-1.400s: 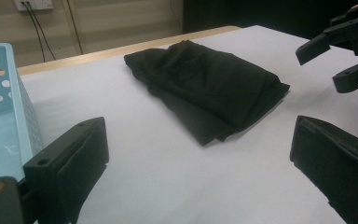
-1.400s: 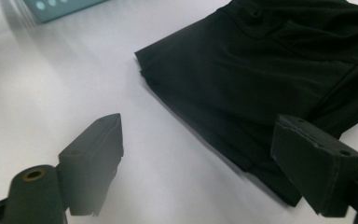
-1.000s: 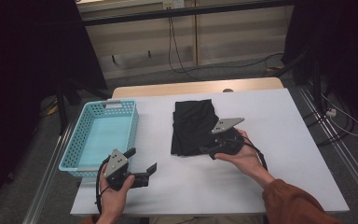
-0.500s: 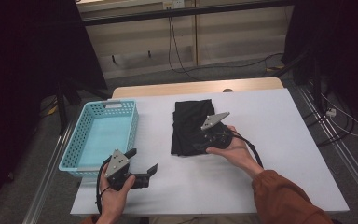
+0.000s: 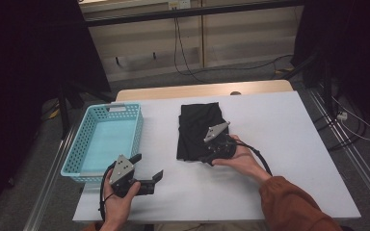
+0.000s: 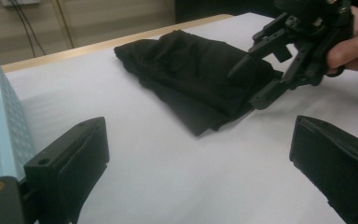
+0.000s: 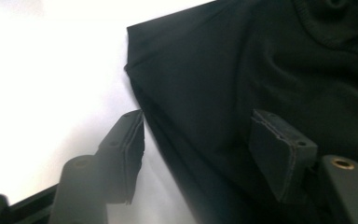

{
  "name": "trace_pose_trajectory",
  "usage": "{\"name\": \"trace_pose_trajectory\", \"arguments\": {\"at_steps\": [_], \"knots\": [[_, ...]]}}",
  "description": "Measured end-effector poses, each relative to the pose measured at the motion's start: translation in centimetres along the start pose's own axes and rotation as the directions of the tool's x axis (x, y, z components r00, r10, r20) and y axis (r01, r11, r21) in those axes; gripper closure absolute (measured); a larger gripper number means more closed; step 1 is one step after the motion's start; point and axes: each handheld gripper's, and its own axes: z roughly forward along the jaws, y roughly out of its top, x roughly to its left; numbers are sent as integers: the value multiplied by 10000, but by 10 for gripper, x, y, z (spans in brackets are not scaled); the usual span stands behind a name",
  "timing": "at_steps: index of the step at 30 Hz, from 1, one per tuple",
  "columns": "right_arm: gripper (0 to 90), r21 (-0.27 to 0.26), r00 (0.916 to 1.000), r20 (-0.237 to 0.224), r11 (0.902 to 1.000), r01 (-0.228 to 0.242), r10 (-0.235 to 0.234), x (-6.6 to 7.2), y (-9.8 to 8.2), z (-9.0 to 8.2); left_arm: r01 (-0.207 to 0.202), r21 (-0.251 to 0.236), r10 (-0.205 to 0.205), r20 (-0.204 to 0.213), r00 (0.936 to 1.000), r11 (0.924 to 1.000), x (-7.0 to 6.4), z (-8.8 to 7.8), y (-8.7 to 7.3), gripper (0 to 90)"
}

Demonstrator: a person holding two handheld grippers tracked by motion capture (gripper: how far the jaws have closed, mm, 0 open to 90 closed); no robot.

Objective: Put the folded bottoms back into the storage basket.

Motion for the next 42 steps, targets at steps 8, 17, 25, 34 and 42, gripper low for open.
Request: {"name": "trace_pose_trajectory", "arguments": {"at_steps": [8,17,25,34,42], "knots": [[407,502,9960,521,9963,697,-723,4,-1,1,-30,58,30,-85,10000,10000,1,0,0,46],[673,278,9948,641,9966,777,-793,-3,-3,1,3,115,-3,7,10000,9999,0,2,-1,46],[759,464,9875,733,9895,1367,-1399,-5,0,2,6,140,-7,34,10000,9999,0,3,-1,46],[835,289,9940,804,9970,716,-737,-7,2,2,-37,123,37,32,10000,9999,1,3,0,46],[778,-84,9970,664,9992,392,-386,-10,2,1,-40,152,40,45,10000,9999,1,2,-1,46]]}}
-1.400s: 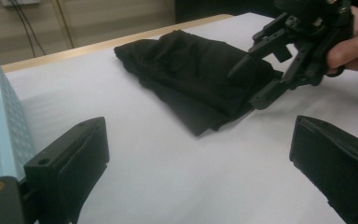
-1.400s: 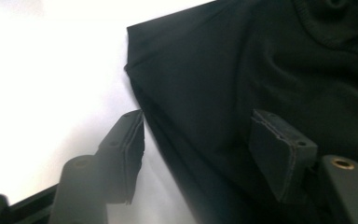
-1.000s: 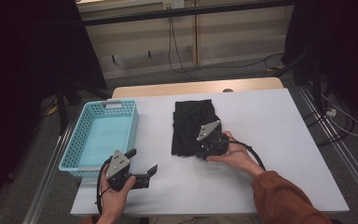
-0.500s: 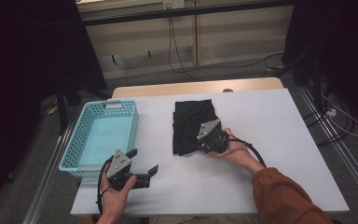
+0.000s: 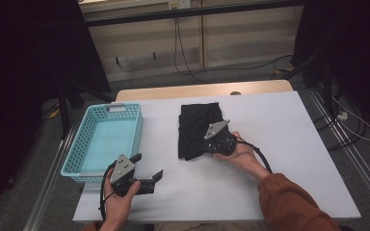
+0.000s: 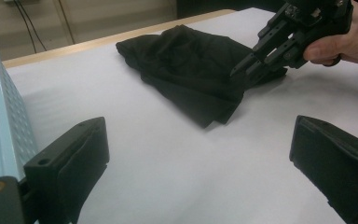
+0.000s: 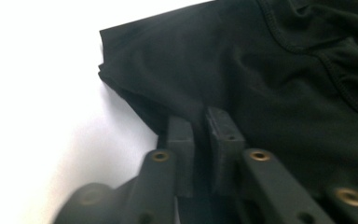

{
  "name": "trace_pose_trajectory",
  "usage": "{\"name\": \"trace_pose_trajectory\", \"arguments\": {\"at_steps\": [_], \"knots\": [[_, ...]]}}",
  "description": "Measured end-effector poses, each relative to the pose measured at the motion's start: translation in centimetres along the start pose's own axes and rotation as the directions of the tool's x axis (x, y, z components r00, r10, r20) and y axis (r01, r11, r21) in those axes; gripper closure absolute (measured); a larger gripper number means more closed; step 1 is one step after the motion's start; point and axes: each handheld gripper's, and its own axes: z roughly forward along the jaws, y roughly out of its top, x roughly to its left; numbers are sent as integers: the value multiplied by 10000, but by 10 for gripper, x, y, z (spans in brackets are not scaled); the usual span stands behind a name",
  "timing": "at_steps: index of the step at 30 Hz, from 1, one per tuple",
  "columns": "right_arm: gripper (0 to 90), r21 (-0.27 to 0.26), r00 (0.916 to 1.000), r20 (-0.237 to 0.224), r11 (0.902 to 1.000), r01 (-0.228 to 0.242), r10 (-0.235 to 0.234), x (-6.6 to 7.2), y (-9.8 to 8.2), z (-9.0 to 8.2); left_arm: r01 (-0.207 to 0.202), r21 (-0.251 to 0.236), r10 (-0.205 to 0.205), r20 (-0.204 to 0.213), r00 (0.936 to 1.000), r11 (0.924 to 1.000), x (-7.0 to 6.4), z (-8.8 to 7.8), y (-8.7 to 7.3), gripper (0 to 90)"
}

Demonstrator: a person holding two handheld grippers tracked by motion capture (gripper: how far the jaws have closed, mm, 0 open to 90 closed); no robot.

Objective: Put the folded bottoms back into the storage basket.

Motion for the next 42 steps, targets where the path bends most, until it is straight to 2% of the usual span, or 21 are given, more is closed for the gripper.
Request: {"name": "trace_pose_trajectory", "arguments": {"at_steps": [2,7,9,12,15,17,19,21,24,26,28,29,30,31,34,35,36,38,42], "knots": [[688,34,9998,207,10000,43,-44,1,0,0,12,-49,-12,9,10000,10000,0,0,0,46],[682,111,9996,203,9998,172,-174,0,-3,-2,-57,48,58,-10,10000,10000,1,0,0,46],[658,156,9995,72,9994,304,-305,-1,-5,-3,-51,47,51,-5,10000,10000,0,0,0,46],[568,153,9993,-220,9994,307,-304,-2,-10,-5,-80,47,80,-13,10000,10000,0,0,0,46],[475,260,9967,-164,9965,794,-790,3,-10,-5,-74,45,73,18,10000,10000,0,0,0,46],[403,340,9936,173,9933,1107,-1113,5,-9,-5,-84,49,84,33,10000,10000,0,0,0,46],[377,363,9943,255,9941,1027,-1036,3,-9,-4,-91,49,91,46,9999,9999,0,0,0,46],[387,279,9958,183,9957,887,-892,1,-10,-3,-79,59,79,54,10000,10000,0,0,0,46],[453,138,9971,107,9971,749,-750,-3,-10,-1,-83,96,82,84,9999,9999,0,1,-1,46],[479,133,9982,-55,9981,593,-593,-6,-9,1,-71,239,63,313,9995,9997,-1,4,-1,47],[545,388,9953,-86,9945,970,-967,-5,-5,1,-149,311,137,379,9992,9994,-2,6,-1,49],[633,463,9928,-54,9917,1201,-1200,-3,-3,1,-131,326,119,369,9992,9994,-3,6,-1,49],[633,463,9928,-54,9917,1201,-1200,-3,-3,1,-131,326,119,369,9992,9994,-3,6,-1,49],[706,477,9886,-71,9875,1505,-1503,0,0,3,-174,322,162,378,9992,9993,-3,6,-1,49],[727,346,9909,-211,9905,1334,-1328,-3,-2,3,-232,357,219,363,9991,9991,-2,5,-1,48],[740,382,9876,-99,9869,1568,-1566,-2,-1,4,-157,332,143,403,9991,9993,-1,5,-1,48],[740,382,9876,-99,9869,1568,-1566,-2,-1,4,-157,332,143,403,9991,9993,-1,5,-1,48],[752,537,9825,53,9811,1857,-1863,1,1,5,-108,351,93,427,9990,9993,-2,5,-2,49],[780,505,9831,65,9819,1824,-1830,0,1,5,-239,332,225,408,9989,9992,-3,5,-1,49]]}}
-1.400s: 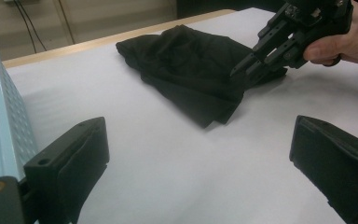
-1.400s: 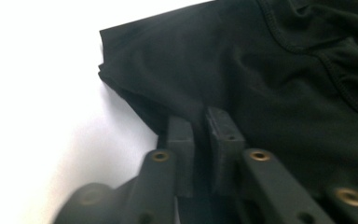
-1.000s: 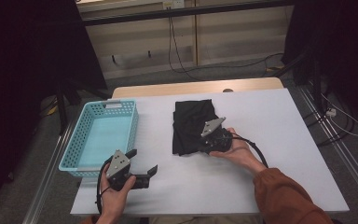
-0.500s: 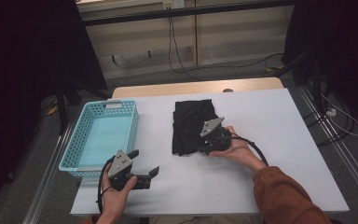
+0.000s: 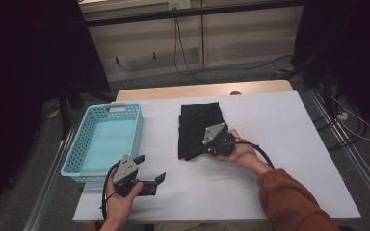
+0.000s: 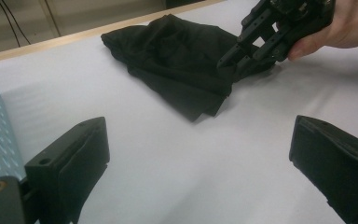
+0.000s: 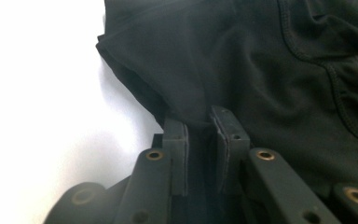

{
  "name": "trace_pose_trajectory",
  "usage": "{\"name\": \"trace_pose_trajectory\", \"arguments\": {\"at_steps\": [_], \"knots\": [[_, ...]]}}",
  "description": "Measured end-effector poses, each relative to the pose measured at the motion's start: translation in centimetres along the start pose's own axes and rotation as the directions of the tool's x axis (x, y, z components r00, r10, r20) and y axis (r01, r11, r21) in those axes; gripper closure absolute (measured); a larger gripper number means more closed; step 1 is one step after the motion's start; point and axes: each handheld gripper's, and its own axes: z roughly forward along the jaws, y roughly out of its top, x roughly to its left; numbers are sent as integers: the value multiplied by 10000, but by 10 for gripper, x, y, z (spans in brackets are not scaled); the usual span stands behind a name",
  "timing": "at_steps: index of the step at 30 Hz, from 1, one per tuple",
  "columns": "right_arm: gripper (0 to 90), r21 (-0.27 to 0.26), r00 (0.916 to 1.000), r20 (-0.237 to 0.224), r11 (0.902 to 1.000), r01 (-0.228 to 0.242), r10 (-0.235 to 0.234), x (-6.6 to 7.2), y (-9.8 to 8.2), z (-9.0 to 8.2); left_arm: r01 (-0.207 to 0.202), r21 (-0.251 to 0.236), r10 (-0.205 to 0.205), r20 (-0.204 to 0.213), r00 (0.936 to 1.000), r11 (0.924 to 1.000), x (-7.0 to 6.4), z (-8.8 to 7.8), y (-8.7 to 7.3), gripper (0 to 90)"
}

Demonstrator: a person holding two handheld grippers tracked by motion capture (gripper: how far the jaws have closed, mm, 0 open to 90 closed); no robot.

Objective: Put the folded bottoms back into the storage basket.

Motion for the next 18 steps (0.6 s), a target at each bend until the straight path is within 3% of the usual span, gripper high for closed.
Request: {"name": "trace_pose_trajectory", "arguments": {"at_steps": [3,12,18], "knots": [[826,77,9986,-75,9986,-530,530,-2,2,0,26,43,-26,-11,10000,10000,0,1,0,49],[841,-242,9920,-463,9926,-1188,1176,-7,0,-3,63,-15,-63,-1,10000,10000,2,0,0,50],[843,-699,9802,-949,9811,-1805,1736,-8,-1,-10,15,15,-15,-42,10000,10000,1,-1,0,49]]}}
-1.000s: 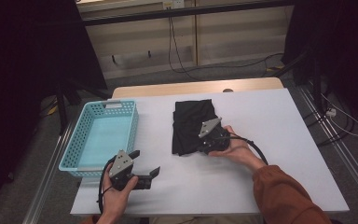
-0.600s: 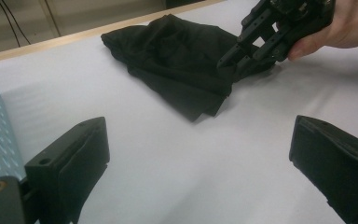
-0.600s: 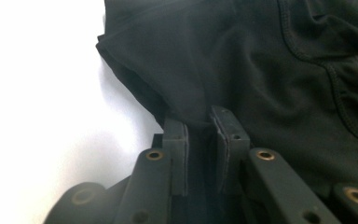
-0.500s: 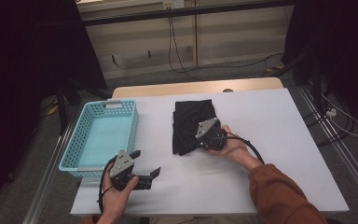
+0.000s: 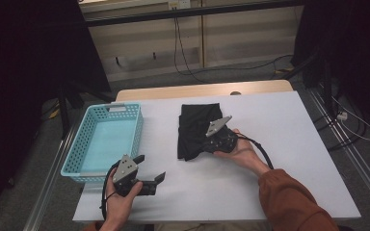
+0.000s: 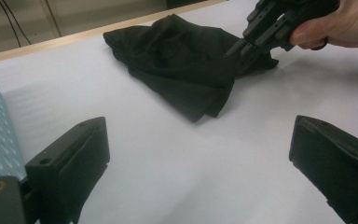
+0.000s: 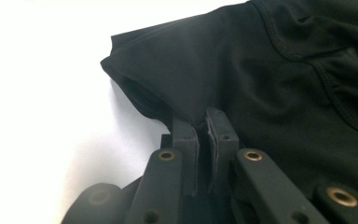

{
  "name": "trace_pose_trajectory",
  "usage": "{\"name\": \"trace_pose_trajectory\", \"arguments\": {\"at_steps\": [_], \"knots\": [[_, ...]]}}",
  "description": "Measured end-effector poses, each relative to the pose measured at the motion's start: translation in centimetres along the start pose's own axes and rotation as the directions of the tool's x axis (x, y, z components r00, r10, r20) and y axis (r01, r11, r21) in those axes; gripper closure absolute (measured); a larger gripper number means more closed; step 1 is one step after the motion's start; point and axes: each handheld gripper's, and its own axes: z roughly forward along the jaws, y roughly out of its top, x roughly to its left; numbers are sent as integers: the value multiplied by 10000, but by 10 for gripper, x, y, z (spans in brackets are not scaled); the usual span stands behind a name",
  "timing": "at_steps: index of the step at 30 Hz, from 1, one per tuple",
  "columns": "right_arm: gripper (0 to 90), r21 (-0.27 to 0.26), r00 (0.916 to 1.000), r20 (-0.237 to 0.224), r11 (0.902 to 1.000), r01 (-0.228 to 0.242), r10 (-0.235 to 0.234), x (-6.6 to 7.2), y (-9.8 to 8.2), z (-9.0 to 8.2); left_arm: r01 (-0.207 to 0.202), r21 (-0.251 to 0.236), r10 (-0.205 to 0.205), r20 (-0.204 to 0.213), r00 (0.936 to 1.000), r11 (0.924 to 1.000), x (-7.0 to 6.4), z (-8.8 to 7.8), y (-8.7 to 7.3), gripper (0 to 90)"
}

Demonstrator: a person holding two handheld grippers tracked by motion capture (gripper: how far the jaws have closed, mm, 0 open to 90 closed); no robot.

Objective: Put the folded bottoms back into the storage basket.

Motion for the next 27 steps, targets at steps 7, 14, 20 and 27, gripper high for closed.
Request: {"name": "trace_pose_trajectory", "arguments": {"at_steps": [7,14,20,27], "knots": [[843,63,9997,-208,9999,128,-126,8,1,-1,11,-44,-11,-7,10000,10000,0,-1,0,50],[844,-28,9986,-427,9996,296,-297,16,2,-2,68,-86,-67,42,10000,9999,0,-1,0,49],[843,47,9980,-338,9986,533,-531,23,2,-5,56,-57,-56,-26,10000,10000,1,-2,0,50],[791,154,9954,318,9958,901,-906,20,-6,4,72,-51,-72,11,10000,10000,1,-2,0,50]]}}
